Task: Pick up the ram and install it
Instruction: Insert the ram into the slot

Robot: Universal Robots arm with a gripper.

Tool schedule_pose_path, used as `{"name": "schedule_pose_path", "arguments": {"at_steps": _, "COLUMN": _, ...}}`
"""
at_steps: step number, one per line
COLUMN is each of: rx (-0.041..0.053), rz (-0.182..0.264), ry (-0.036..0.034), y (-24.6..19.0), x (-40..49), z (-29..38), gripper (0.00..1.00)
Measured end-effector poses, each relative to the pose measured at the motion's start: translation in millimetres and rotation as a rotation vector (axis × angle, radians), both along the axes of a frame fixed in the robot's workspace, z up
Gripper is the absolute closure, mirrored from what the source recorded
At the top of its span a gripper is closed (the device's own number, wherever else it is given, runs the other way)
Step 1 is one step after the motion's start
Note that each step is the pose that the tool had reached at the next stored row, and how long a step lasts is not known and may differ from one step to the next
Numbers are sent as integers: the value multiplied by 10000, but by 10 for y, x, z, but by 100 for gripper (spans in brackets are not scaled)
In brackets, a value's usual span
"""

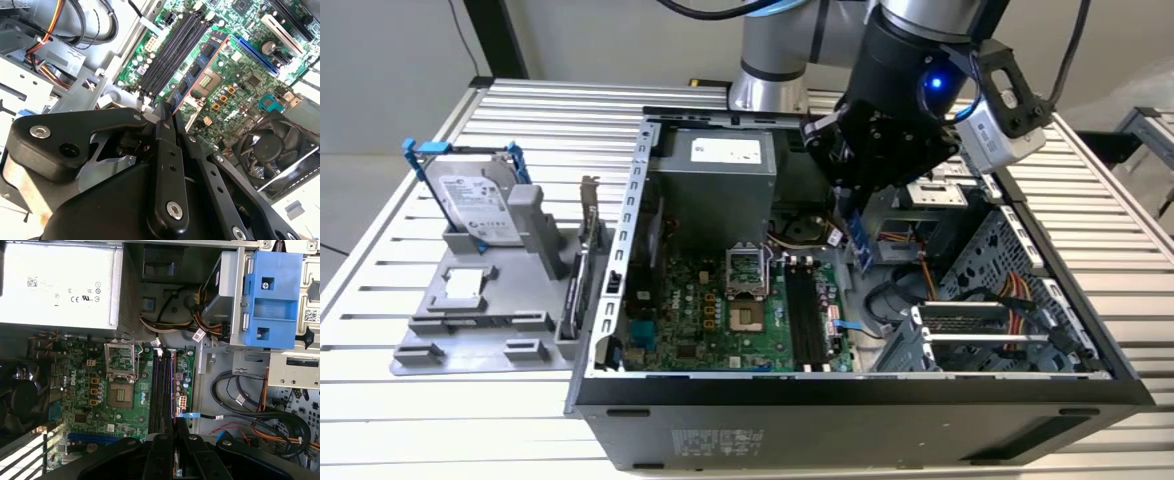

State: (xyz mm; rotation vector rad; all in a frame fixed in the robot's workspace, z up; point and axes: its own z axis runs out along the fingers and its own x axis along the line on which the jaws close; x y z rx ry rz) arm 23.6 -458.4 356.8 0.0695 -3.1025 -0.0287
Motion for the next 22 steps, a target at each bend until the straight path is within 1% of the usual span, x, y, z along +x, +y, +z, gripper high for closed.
{"name": "schedule_pose_path", "arguments": {"at_steps": 22, "rx": -52, "rz": 0, "ry": 0, "y": 0, "x": 0, "z": -102, "gripper": 100}}
